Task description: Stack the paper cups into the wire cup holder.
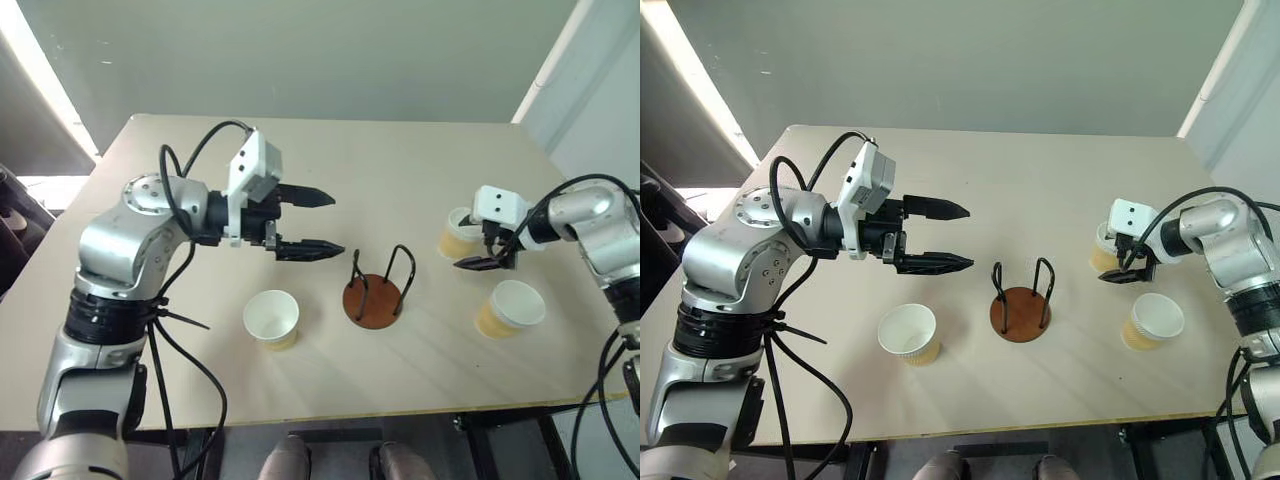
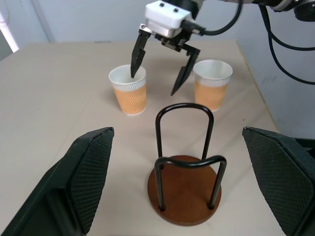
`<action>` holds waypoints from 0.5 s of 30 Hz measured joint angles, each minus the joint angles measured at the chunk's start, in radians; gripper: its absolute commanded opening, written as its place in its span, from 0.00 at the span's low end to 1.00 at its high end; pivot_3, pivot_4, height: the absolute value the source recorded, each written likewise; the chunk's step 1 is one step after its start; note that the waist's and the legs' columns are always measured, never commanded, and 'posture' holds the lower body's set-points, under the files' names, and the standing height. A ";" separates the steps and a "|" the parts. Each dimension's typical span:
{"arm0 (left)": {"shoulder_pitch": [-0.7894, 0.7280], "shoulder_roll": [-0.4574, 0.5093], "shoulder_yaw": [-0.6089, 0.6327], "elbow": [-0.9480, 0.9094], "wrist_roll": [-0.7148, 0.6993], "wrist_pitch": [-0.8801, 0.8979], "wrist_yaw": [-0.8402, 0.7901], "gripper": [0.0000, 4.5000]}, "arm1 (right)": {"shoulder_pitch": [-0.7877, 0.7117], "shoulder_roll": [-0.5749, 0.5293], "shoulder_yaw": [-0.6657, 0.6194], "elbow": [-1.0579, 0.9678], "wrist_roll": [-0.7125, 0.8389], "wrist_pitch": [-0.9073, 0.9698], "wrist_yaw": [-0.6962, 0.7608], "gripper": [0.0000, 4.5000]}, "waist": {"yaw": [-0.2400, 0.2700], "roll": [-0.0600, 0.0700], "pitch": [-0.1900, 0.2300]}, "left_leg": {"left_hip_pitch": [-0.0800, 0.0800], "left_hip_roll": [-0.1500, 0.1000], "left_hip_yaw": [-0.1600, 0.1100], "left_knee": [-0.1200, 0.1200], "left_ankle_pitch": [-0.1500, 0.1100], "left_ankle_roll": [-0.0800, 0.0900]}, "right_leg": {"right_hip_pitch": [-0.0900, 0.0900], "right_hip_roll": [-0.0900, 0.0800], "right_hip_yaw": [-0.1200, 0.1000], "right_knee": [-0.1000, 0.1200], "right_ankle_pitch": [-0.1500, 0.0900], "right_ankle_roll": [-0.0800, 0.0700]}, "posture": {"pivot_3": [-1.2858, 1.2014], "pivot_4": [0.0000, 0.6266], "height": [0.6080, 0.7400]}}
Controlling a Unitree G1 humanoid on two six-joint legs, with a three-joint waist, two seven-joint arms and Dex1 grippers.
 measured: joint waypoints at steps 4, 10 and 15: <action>0.003 0.009 0.000 0.000 -0.001 0.000 0.010 1.00 | -0.069 0.031 0.016 0.172 -0.086 -0.104 0.005 1.00 | 0.000 0.000 0.000 | 0.000 0.000 0.000 -0.001 0.000 0.000 | -0.001 0.000 0.000 0.000 0.000 -0.001 | 0.52 0.24 1.00; 0.011 0.014 0.000 -0.003 -0.003 0.000 0.019 1.00 | -0.107 0.054 0.023 0.301 -0.149 -0.187 0.045 0.65 | 0.000 0.000 0.000 | -0.004 0.000 0.000 -0.003 0.001 -0.002 | -0.003 0.000 -0.001 0.000 0.000 -0.002 | 0.52 0.24 1.00; 0.028 0.028 0.000 -0.005 0.018 -0.022 0.022 1.00 | -0.109 0.066 0.017 0.286 -0.146 -0.183 0.085 0.24 | 0.000 0.001 0.000 | -0.007 0.000 0.000 -0.002 0.002 -0.003 | -0.006 0.000 -0.001 0.001 0.001 -0.003 | 0.52 0.24 1.00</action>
